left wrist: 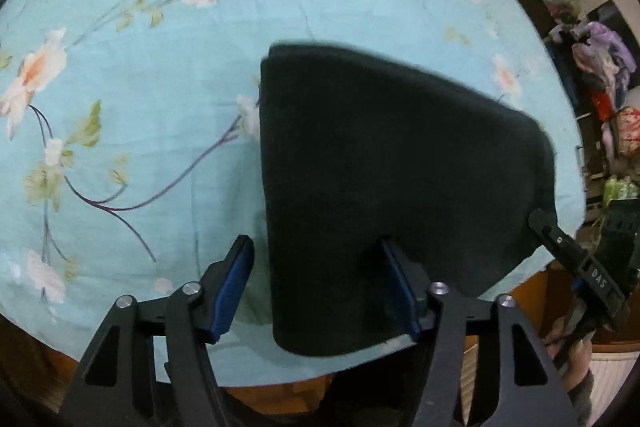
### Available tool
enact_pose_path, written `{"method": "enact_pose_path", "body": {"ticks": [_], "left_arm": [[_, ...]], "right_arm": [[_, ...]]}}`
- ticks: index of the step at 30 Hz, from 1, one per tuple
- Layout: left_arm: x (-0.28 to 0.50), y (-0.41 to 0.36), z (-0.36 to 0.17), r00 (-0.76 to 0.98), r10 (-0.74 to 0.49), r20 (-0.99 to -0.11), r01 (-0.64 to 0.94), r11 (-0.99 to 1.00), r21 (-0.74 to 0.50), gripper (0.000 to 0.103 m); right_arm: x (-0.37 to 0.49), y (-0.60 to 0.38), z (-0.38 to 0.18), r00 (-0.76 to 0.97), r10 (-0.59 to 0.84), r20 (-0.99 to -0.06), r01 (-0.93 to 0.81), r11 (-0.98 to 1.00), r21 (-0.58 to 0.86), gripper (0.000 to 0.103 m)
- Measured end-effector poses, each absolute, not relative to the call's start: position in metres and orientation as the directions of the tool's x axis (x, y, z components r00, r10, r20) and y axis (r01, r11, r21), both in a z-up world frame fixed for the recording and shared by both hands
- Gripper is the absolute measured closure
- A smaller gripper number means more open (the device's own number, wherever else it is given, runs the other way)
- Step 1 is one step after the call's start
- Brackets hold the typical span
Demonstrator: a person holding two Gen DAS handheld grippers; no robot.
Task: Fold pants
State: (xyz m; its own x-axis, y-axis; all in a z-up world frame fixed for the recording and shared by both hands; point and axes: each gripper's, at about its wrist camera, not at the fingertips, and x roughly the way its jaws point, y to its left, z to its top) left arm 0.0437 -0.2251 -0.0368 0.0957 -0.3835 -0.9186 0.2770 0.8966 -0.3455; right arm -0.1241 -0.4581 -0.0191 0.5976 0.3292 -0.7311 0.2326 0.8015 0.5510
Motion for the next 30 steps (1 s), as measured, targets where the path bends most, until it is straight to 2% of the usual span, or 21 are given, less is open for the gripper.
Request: {"method": "enact_pose_path", "body": {"ticks": [2,4,6,7,10,19,25,26,27,28,30], "left_arm": [[0.047,-0.217,-0.021,0.158,-0.41,-0.898,0.272,0.893,-0.36,0.043],[0.052,-0.214,-0.008,0.235,-0.395,-0.888,0.276,0.903,-0.328,0.036],[0.056,-0.215,-0.004,0.284,-0.345,-0.894,0.27,0.924,-0.271,0.035],[0.059,-0.217,-0.003,0.306,-0.317,-0.898,0.264,0.934,-0.24,0.035],[0.066,-0.221,-0.006,0.329,-0.269,-0.905,0.251,0.949,-0.191,0.035],[0.07,-0.221,-0.01,0.355,-0.239,-0.904,0.259,0.954,-0.15,0.035],[0.077,-0.222,-0.013,0.345,-0.251,-0.904,0.255,0.952,-0.167,0.036],[0.08,-0.225,-0.013,0.342,-0.261,-0.902,0.268,0.948,-0.173,0.038],[0.082,-0.229,-0.013,0.344,-0.264,-0.901,0.28,0.945,-0.169,0.038],[0.084,-0.233,-0.015,0.347,-0.258,-0.902,0.286,0.945,-0.16,0.038],[0.092,-0.242,-0.025,0.33,-0.235,-0.914,0.287,0.948,-0.14,0.039]], "right_arm": [[-0.125,-0.465,-0.003,0.635,0.337,-0.695,0.219,0.784,0.58,0.077],[-0.124,-0.473,0.007,0.656,0.343,-0.672,0.218,0.766,0.604,0.07],[-0.118,-0.484,0.012,0.66,0.311,-0.684,0.26,0.759,0.597,0.049],[-0.113,-0.484,0.012,0.662,0.304,-0.685,0.269,0.757,0.596,0.048],[-0.105,-0.484,0.01,0.657,0.3,-0.692,0.285,0.75,0.597,0.048],[-0.071,-0.461,0.004,0.589,0.275,-0.76,0.274,0.817,0.508,0.047],[-0.05,-0.455,-0.004,0.56,0.247,-0.791,0.248,0.861,0.444,0.047],[-0.048,-0.453,-0.003,0.559,0.243,-0.793,0.238,0.869,0.434,0.05],[-0.047,-0.451,0.002,0.567,0.243,-0.787,0.218,0.877,0.428,0.059],[-0.049,-0.448,0.008,0.587,0.247,-0.771,0.185,0.886,0.425,0.062],[-0.05,-0.449,0.014,0.604,0.224,-0.765,0.173,0.9,0.4,0.065]]}}
